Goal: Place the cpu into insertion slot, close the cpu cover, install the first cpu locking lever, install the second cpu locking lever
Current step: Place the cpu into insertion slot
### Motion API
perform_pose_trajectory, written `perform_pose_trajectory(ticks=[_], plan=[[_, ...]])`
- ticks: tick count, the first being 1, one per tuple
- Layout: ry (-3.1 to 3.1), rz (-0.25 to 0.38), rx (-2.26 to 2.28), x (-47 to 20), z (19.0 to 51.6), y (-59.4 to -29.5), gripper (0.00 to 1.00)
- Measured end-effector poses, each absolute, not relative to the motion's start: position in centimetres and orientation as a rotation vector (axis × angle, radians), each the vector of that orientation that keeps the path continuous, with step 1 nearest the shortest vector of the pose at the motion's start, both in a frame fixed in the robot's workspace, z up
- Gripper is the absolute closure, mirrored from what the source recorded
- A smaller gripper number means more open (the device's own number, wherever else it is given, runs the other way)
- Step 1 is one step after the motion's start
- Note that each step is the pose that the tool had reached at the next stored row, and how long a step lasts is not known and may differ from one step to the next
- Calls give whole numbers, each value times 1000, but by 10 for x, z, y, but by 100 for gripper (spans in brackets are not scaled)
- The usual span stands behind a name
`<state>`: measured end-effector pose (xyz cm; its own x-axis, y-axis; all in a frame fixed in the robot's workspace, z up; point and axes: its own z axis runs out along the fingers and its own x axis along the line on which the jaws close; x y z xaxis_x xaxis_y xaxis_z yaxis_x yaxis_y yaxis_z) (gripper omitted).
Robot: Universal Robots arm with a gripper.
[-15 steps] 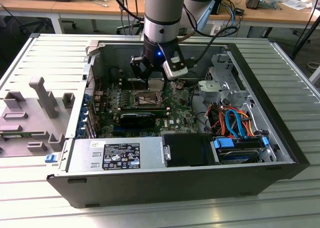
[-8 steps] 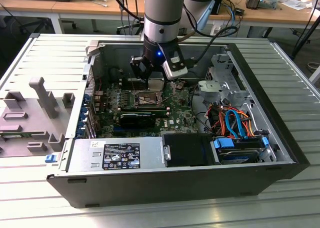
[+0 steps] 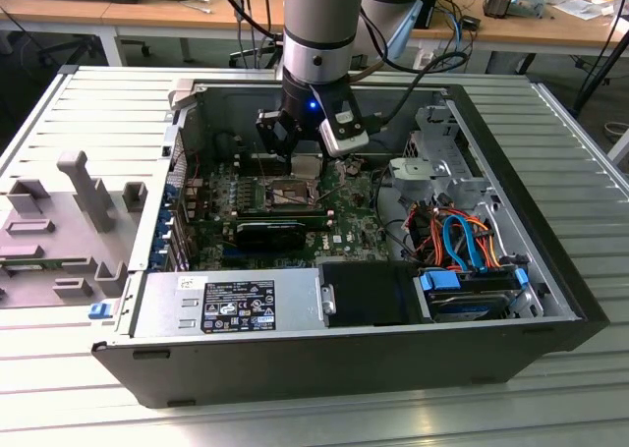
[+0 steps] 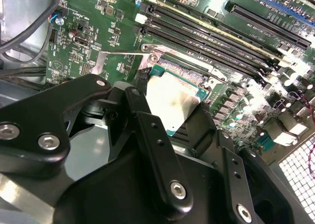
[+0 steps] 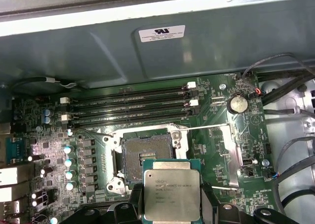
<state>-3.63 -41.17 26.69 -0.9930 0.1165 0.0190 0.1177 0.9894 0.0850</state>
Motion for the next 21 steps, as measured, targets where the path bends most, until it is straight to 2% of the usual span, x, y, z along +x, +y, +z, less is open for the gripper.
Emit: perform_pose_trajectory(ticks=[21], plan=[[-3119,-135,-202,-36,267,-412,45]])
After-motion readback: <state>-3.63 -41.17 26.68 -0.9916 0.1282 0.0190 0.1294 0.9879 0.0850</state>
